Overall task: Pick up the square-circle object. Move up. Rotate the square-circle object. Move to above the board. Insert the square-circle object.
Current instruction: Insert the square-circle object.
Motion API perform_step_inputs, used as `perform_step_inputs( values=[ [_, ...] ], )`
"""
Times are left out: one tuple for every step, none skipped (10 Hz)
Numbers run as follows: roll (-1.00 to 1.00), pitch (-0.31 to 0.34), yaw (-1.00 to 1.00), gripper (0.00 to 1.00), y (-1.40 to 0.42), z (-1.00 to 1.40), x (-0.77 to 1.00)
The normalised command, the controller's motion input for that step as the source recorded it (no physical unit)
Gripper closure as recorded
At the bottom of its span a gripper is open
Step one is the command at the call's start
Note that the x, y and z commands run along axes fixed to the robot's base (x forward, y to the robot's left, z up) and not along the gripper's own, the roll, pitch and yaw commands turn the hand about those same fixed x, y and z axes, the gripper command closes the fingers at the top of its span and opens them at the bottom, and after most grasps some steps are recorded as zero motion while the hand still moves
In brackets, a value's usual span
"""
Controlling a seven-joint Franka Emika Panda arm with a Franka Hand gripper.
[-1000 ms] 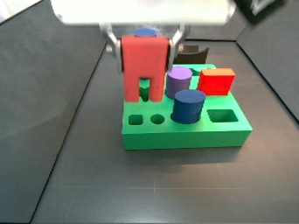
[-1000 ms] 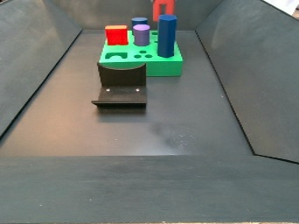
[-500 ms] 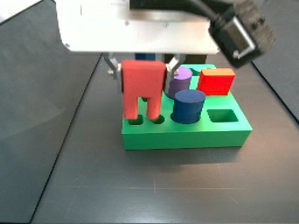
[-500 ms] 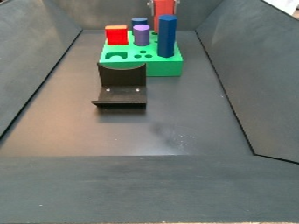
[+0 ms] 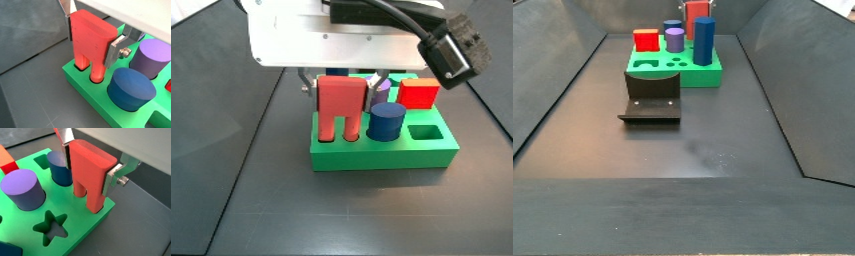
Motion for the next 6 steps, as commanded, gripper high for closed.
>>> perform_step_inputs(
  values=[
    [0.17, 0.047, 0.00, 1.00, -0.11, -0.31, 0.21],
    [0.13, 0.000, 0.00, 1.00, -0.12, -0.39, 0.13],
    [0.11, 0.000, 0.00, 1.00, -0.11, -0.49, 0.00],
    [0.10, -0.037, 0.00, 1.00, -0.11, -0.66, 0.00],
    [0.07, -0.070, 0.00, 1.00, -0.08, -0.69, 0.00],
    [0.02, -0.071, 0.00, 1.00, -0.03, -0.66, 0.00]
  ],
)
